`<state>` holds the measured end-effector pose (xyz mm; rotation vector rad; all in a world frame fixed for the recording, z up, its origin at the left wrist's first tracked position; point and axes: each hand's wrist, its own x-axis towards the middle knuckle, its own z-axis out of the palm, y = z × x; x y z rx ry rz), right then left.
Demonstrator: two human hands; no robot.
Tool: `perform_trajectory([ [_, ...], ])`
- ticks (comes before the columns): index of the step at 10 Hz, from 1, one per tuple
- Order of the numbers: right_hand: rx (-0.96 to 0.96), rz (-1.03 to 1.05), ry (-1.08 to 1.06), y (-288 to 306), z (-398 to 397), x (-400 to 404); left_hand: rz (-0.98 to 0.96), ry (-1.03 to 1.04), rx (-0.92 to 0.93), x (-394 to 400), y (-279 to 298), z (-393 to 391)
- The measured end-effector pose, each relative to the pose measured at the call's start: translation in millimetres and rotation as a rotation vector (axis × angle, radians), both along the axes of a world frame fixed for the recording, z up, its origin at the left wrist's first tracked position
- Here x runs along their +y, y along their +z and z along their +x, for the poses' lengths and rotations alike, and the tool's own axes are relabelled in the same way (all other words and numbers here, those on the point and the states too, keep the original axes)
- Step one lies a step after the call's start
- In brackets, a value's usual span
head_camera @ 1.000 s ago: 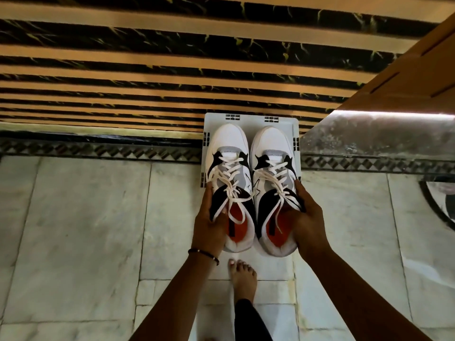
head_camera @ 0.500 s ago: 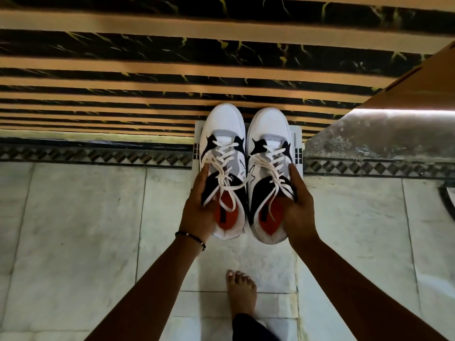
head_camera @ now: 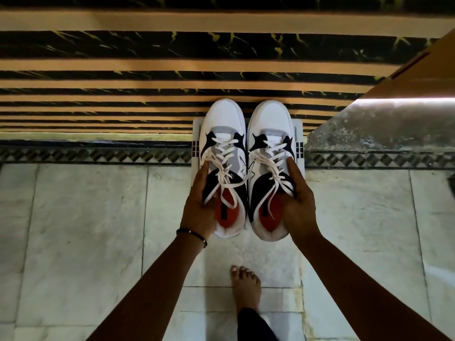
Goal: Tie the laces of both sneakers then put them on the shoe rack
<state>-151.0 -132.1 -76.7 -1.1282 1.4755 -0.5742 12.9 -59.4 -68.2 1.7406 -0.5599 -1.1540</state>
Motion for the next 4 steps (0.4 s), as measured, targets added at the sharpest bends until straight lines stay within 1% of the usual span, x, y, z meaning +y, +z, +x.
perform_trajectory([
  [2,0.166,-0.006,0.159,13,4,-6,0.004,-0.065,-0.044,-2,3,1],
  [3,0.141,0.052,0.189,26,4,-9,0.047,-0.094,-0.074,-1,3,5],
  [4,0.090,0.072,0.182,49,-10,7,0.120,-0.018,-0.083,14,14,-1],
])
